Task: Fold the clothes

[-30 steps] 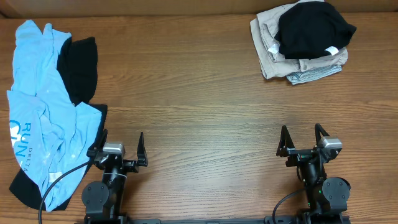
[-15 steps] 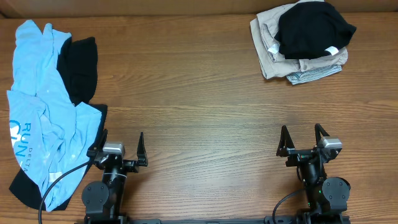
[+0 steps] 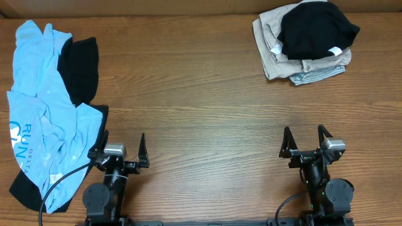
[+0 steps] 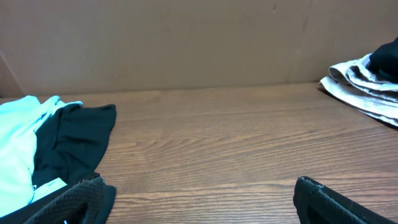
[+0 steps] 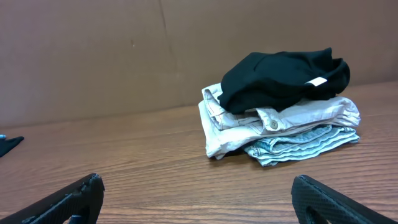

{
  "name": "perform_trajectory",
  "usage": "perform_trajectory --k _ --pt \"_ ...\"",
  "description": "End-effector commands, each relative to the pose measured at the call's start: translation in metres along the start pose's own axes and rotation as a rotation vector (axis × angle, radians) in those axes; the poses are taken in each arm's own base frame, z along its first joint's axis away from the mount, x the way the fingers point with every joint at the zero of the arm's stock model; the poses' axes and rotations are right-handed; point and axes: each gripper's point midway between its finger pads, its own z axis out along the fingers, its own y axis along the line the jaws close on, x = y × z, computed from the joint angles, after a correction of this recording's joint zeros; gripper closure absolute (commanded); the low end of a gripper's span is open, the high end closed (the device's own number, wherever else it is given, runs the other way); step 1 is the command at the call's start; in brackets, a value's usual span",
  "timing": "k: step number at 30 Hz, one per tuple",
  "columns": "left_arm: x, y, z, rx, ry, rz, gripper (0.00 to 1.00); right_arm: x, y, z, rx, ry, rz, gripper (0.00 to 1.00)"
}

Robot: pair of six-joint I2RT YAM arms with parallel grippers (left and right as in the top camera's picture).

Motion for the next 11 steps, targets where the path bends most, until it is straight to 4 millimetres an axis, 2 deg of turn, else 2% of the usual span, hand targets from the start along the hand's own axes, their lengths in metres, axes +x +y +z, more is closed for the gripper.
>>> perform_trajectory --k 1,11 --pt "0.0001 0.0027 -0.0003 -0.013 -0.006 0.005 0.00 0.0015 -0.0017 0.0001 0.006 -0.005 -0.001 0.00" --pt "0.0001 0.0027 -0.0003 -0.013 -0.006 0.005 0.00 0.0015 -0.0017 0.0001 0.006 -0.005 -0.001 0.00"
